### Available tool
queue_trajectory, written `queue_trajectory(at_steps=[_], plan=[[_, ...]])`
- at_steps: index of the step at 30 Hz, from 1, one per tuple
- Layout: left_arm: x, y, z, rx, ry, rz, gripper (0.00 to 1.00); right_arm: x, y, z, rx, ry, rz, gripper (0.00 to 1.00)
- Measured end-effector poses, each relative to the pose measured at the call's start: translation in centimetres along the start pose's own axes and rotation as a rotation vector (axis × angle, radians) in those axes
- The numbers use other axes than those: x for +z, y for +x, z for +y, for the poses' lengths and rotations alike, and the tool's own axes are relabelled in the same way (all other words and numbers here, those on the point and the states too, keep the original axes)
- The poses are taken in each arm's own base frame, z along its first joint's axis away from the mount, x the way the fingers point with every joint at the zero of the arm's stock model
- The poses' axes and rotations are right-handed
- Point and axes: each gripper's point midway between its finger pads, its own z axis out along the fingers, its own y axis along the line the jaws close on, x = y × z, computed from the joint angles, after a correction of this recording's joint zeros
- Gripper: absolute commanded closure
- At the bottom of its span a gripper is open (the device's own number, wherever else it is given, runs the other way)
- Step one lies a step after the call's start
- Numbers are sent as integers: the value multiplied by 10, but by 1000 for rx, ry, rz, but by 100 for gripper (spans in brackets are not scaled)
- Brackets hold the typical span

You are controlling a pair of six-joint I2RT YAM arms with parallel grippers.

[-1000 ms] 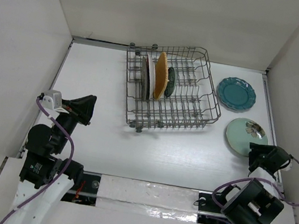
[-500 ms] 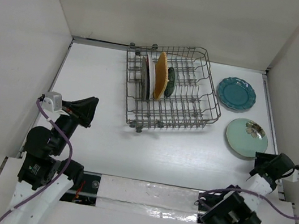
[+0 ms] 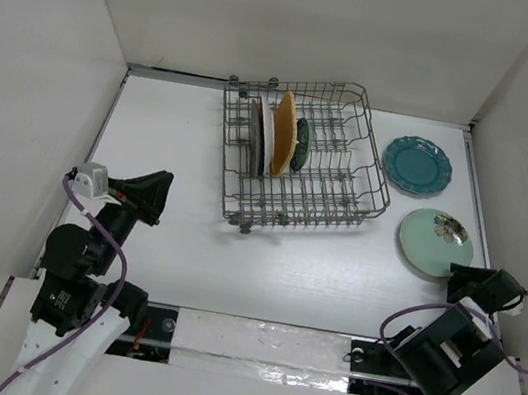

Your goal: Load the plates into the dish rack

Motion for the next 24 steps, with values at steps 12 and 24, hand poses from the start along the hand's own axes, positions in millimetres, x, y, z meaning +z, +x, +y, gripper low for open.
queue_trajectory(at_steps=[12,24], plan=[[1,1,0,0,-1,4,88,15,7,11,62,-68,32,64],[1,1,0,0,-2,3,88,15,4,24,52,-103,14,100]])
